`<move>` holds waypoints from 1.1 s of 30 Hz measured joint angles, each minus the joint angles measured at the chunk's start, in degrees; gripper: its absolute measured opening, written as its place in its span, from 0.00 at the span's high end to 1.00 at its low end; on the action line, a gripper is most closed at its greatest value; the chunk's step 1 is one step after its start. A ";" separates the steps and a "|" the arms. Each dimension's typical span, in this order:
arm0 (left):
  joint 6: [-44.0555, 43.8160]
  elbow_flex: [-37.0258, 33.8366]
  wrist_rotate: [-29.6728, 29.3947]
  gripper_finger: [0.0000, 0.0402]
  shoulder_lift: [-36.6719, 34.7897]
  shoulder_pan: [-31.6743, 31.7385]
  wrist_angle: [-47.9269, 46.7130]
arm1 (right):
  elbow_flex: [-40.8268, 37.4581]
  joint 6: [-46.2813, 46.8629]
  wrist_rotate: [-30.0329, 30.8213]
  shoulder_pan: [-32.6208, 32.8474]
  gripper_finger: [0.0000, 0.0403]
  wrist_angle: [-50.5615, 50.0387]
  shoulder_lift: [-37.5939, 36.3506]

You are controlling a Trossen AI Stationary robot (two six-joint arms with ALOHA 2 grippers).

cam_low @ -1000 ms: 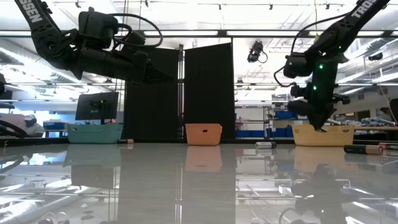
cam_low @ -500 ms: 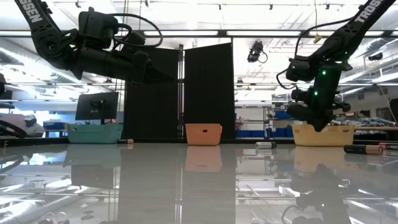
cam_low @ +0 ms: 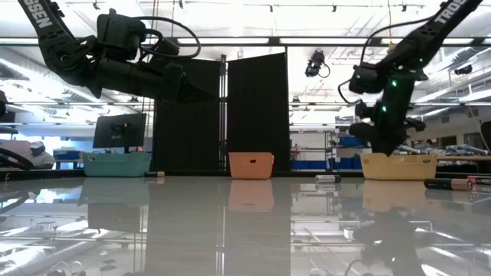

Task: Sort batteries
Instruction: Put the bottom silver battery into the yellow container, then put the top copper battery into the green container

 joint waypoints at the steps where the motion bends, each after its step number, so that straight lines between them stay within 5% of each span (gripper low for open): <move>1: 0.00 0.00 0.00 0.87 -0.01 -0.01 -0.06 | 1.31 -0.36 0.01 0.00 0.64 -1.41 0.00; 7: 0.00 0.02 0.00 0.87 -0.01 0.00 -0.79 | 10.33 -3.32 0.17 2.88 0.65 -11.22 0.00; 11: 0.00 0.02 0.00 0.87 -0.01 -0.02 -0.90 | 13.97 -5.35 0.02 7.30 0.76 -13.87 -0.16; 16: -1.28 0.02 0.00 0.87 -0.01 0.00 -1.03 | 12.27 -7.66 -9.16 12.12 0.97 -8.89 -0.98; 21: -4.35 1.67 -0.92 0.88 -0.18 0.00 -3.63 | 8.02 -6.50 -14.33 17.77 0.94 -1.00 -0.98; 33: -0.88 28.33 -7.07 0.95 -1.26 1.68 -63.63 | -1.08 -6.00 -13.01 34.09 0.98 16.24 -8.34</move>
